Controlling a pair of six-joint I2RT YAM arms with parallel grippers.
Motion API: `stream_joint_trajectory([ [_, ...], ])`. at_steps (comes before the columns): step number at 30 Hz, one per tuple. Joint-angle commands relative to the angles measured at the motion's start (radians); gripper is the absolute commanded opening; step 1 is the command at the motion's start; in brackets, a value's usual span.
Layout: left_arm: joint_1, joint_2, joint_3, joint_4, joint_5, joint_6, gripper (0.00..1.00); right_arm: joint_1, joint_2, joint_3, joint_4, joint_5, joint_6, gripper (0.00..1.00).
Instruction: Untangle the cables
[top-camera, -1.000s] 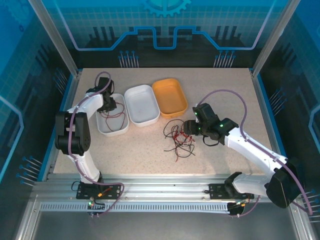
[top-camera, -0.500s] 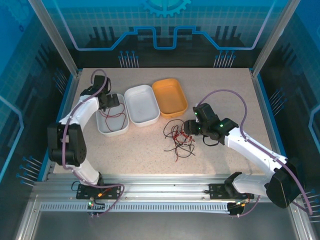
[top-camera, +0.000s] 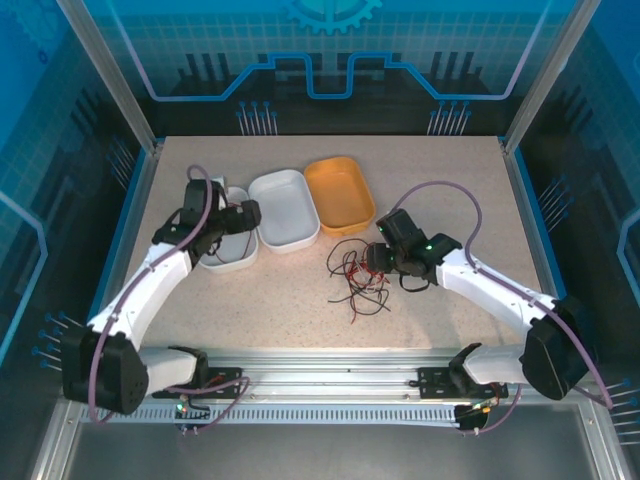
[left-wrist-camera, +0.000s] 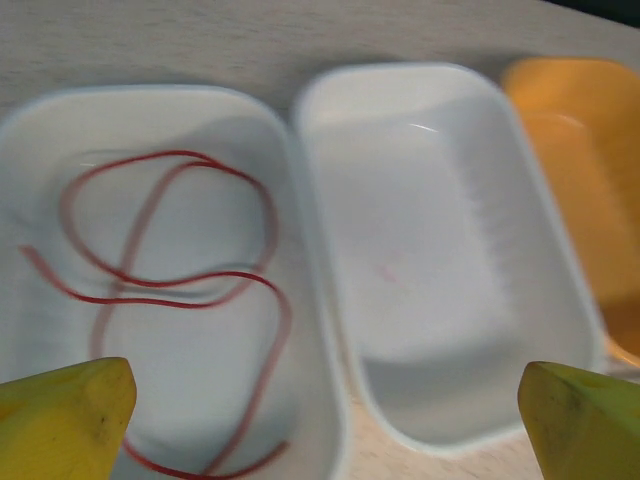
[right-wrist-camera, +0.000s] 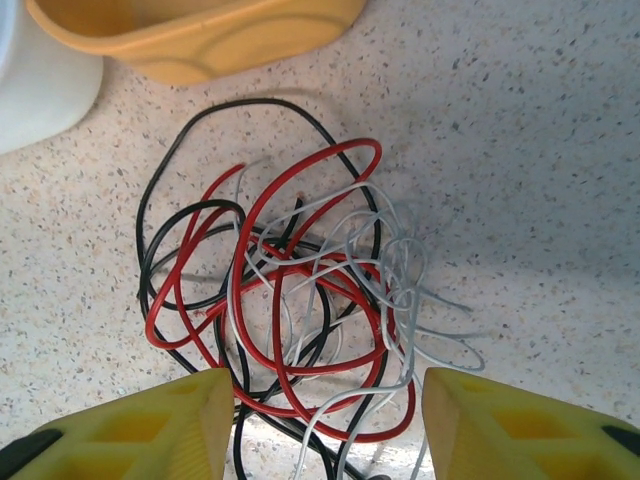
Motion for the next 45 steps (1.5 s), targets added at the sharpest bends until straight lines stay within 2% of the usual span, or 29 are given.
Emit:
stream_joint_trajectory([
  [1, -0.034, -0.092, -0.094, 0.197, 0.168, -0.086, 0.99, 0.02, 0.05, 0.042, -0.007, 0.007, 0.034, 0.49],
  [3, -0.036, -0.129, -0.161, 0.284, 0.235, -0.144, 0.99, 0.026, 0.085, 0.065, -0.009, 0.003, 0.037, 0.46],
  [5, -0.038, -0.155, -0.209, 0.328, 0.254, -0.19, 0.99, 0.033, 0.119, 0.091, -0.013, 0.0, 0.044, 0.44],
  [22, -0.037, -0.199, -0.257, 0.32, 0.201, -0.174, 0.99, 0.03, 0.322, 0.216, -0.005, -0.002, 0.088, 0.38],
  [30, -0.038, -0.189, -0.246, 0.311, 0.216, -0.171, 0.99, 0.016, 0.337, 0.199, 0.017, -0.011, 0.104, 0.28],
  [37, -0.038, -0.184, -0.235, 0.295, 0.222, -0.159, 0.99, 0.005, 0.305, 0.177, 0.05, -0.034, 0.098, 0.13],
  [39, -0.037, -0.186, -0.235, 0.293, 0.225, -0.156, 0.99, 0.002, 0.293, 0.171, 0.055, -0.035, 0.098, 0.13],
  [41, -0.038, -0.186, -0.235, 0.289, 0.227, -0.156, 0.99, -0.002, 0.286, 0.163, 0.063, -0.04, 0.098, 0.18],
  [45, -0.039, -0.186, -0.235, 0.286, 0.227, -0.159, 0.99, -0.01, 0.296, 0.145, 0.073, -0.051, 0.107, 0.21],
])
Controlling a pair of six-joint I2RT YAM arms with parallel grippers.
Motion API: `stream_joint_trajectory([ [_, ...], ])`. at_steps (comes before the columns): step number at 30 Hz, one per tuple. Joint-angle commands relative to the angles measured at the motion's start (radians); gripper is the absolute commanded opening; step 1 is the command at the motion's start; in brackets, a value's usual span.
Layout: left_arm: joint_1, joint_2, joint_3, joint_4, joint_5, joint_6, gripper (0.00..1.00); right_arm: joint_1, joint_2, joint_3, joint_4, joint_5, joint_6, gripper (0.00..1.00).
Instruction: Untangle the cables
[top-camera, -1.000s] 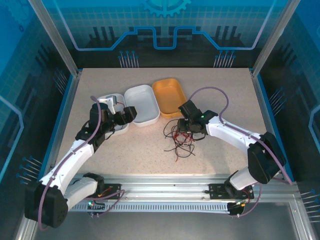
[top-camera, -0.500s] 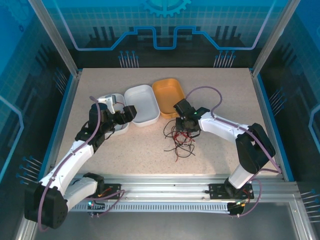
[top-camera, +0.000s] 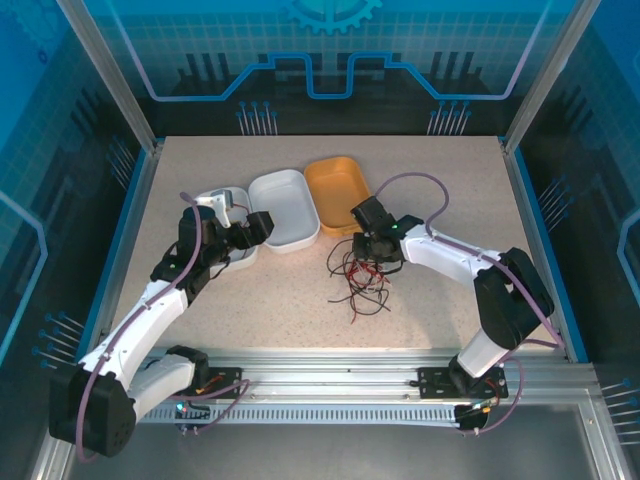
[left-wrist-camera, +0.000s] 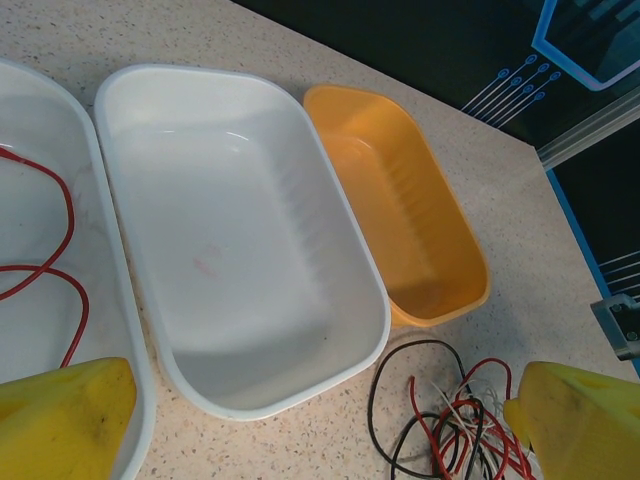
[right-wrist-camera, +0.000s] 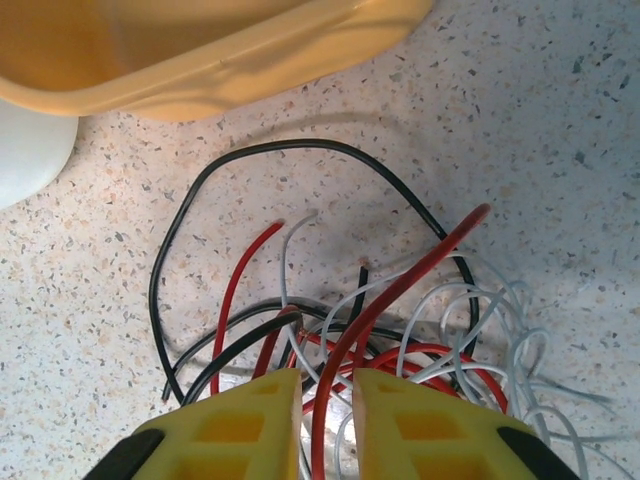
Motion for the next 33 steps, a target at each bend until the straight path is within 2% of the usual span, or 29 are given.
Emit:
stream_joint_trajectory([
  [1, -0.005, 0.001, 0.009, -0.007, 0.026, 0.01, 0.99, -0.014, -0.012, -0.026, 0.012, -0.023, 0.018, 0.22],
  [6, -0.007, 0.009, 0.012, -0.006, 0.034, 0.016, 0.99, -0.015, 0.009, -0.039, 0.039, -0.049, 0.024, 0.21],
  [10, -0.011, 0.023, 0.019, -0.011, 0.046, 0.025, 0.99, -0.015, -0.008, -0.033, 0.037, -0.054, 0.014, 0.05],
  [13, -0.018, 0.031, 0.025, -0.006, 0.057, 0.033, 0.99, -0.005, -0.063, -0.027, 0.015, -0.016, -0.008, 0.01],
  [19, -0.058, 0.048, 0.044, 0.008, 0.086, 0.06, 0.99, 0.011, -0.233, -0.053, 0.003, 0.013, -0.045, 0.0],
  [23, -0.098, 0.056, 0.047, 0.043, 0.149, 0.084, 0.99, 0.012, -0.345, -0.073, 0.003, 0.006, -0.048, 0.0],
  [27, -0.156, 0.059, 0.03, 0.115, 0.199, 0.105, 0.99, 0.012, -0.457, -0.094, 0.029, -0.021, -0.048, 0.0],
  [33, -0.264, 0.072, -0.011, 0.251, 0.211, 0.121, 0.99, 0.011, -0.576, -0.1, 0.061, -0.06, -0.046, 0.0],
])
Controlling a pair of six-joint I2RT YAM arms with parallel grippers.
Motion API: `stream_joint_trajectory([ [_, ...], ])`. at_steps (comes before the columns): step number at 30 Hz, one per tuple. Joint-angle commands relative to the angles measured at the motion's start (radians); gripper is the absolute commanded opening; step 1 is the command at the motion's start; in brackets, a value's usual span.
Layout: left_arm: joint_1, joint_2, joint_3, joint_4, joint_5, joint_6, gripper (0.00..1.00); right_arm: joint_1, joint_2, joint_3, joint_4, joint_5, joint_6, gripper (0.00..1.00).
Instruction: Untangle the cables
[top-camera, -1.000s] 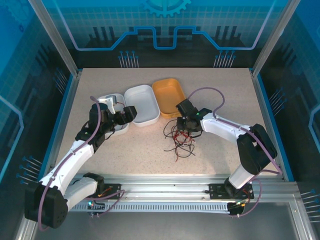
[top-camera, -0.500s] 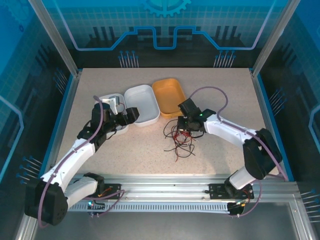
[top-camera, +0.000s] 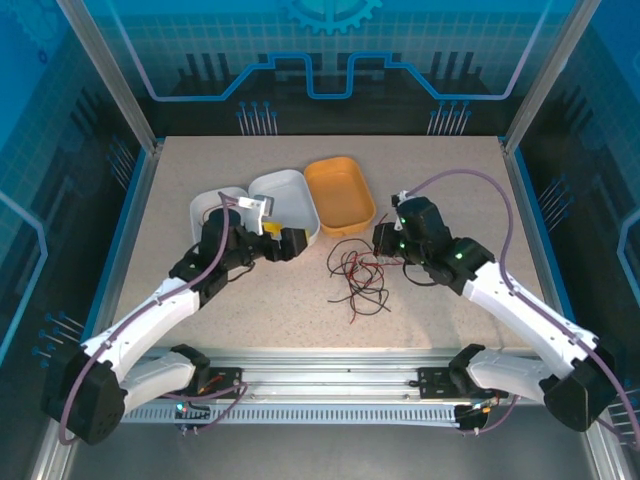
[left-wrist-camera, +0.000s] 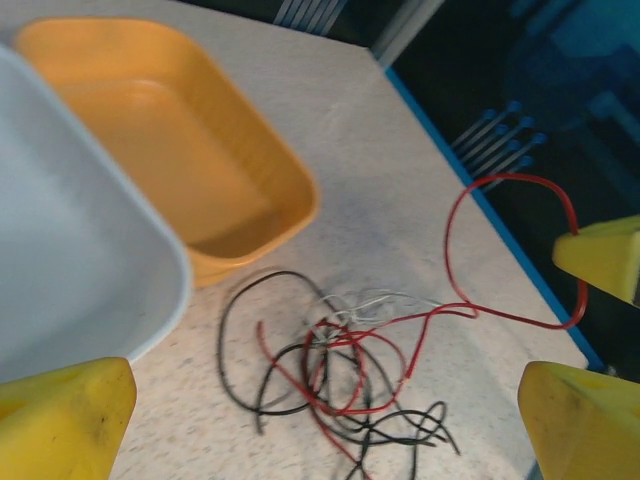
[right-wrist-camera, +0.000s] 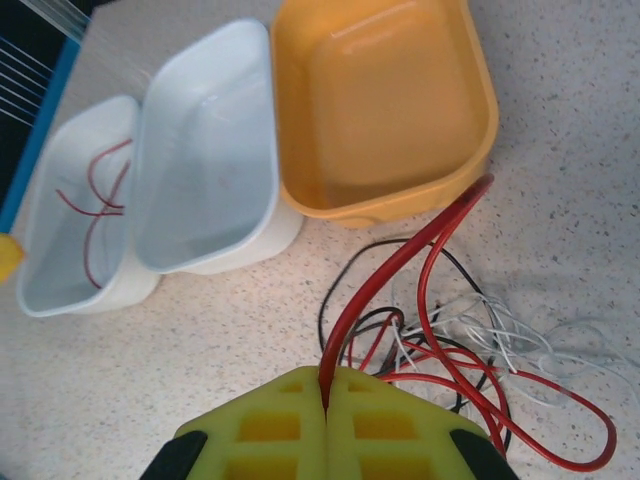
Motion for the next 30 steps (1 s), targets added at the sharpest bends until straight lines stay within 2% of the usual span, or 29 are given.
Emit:
stream_joint_trajectory([
  [1, -0.055, 0.019, -0.024, 0.119, 0.042, 0.041, 0.99, 0.007, -0.052, 0.002, 0.032, -0.043, -0.017, 0.0],
  [6, -0.139, 0.073, 0.0, 0.176, 0.059, 0.075, 0.99, 0.008, -0.076, 0.038, 0.019, -0.078, -0.042, 0.0],
  [10, -0.191, 0.112, 0.019, 0.238, 0.051, 0.087, 0.94, 0.009, -0.089, 0.049, 0.041, -0.126, -0.058, 0.0],
  [18, -0.196, 0.266, 0.08, 0.323, 0.069, -0.082, 0.75, 0.021, -0.095, 0.043, 0.115, -0.238, -0.11, 0.0],
  [22, -0.208, 0.347, 0.113, 0.374, 0.102, -0.142, 0.59, 0.028, -0.089, 0.041, 0.117, -0.257, -0.126, 0.0],
  [30, -0.235, 0.432, 0.176, 0.416, 0.153, -0.178, 0.54, 0.039, -0.083, 0.035, 0.121, -0.269, -0.131, 0.0],
])
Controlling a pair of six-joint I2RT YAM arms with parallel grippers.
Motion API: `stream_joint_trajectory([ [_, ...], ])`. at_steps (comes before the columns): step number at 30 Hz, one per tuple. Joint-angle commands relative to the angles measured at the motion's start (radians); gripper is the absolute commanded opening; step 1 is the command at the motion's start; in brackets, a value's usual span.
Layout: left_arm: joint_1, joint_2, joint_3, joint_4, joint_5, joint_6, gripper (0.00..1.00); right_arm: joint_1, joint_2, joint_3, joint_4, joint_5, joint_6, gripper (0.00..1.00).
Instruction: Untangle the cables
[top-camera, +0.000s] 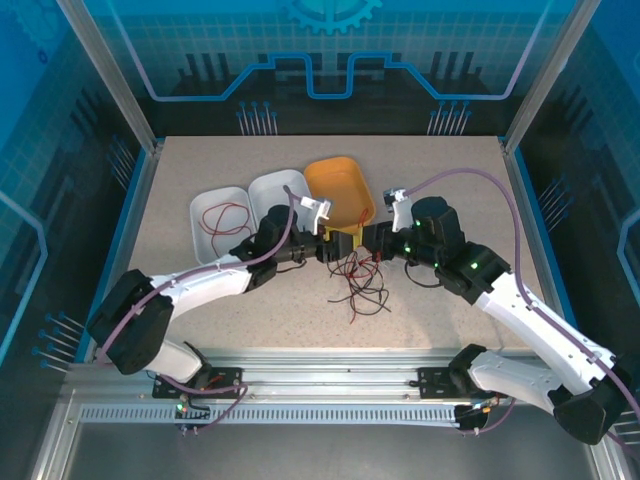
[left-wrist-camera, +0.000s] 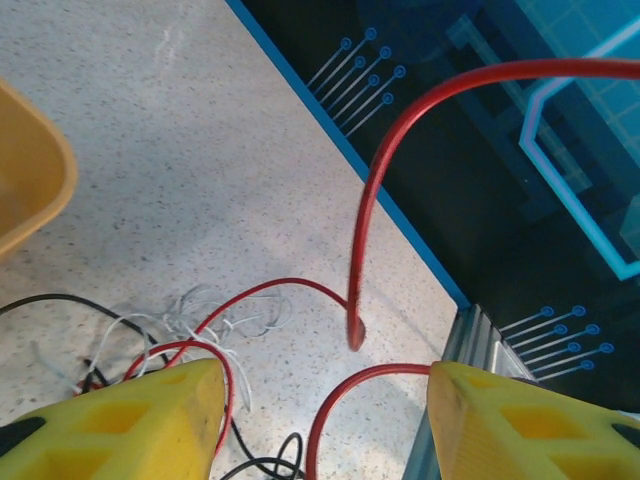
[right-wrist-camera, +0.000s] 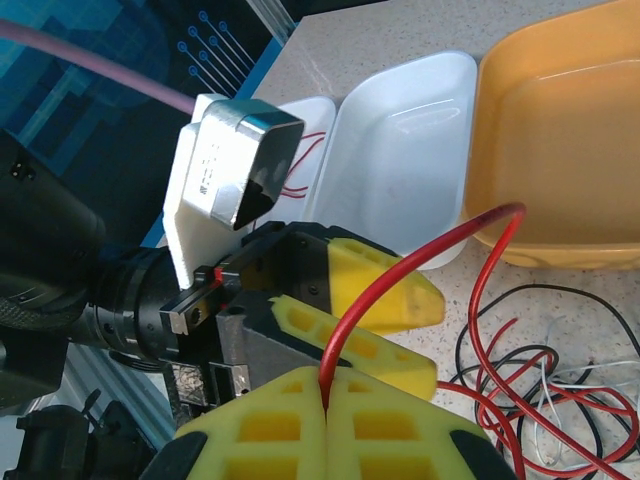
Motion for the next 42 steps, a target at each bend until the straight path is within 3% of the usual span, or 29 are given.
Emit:
stream_joint_trajectory([
  [1, -0.019, 0.022, 0.044, 0.06, 0.042, -0.026, 0.52, 0.014, -0.005, 0.019, 0.028, -0.02, -0.018, 0.0],
  [8, -0.034, 0.09, 0.076, 0.098, 0.04, -0.07, 0.44, 0.017, -0.002, 0.019, 0.034, -0.031, -0.018, 0.0],
  [16, -0.033, 0.129, 0.096, 0.14, 0.066, -0.109, 0.17, 0.017, -0.012, 0.019, -0.006, 0.024, -0.025, 0.01],
  [22, -0.034, 0.077, 0.114, 0.091, 0.125, -0.06, 0.0, 0.013, -0.03, 0.023, -0.087, 0.154, -0.03, 0.2],
  [25, -0.034, 0.03, 0.127, 0.021, 0.126, -0.015, 0.0, 0.003, -0.023, 0.038, -0.141, 0.192, -0.026, 0.32],
  [34, -0.032, -0.121, 0.151, -0.169, 0.064, 0.1, 0.0, -0.022, -0.09, 0.045, -0.224, 0.298, -0.007, 0.5],
  [42, -0.032, -0.18, 0.225, -0.314, 0.045, 0.154, 0.0, -0.08, -0.205, -0.004, -0.281, 0.367, 0.061, 0.55],
])
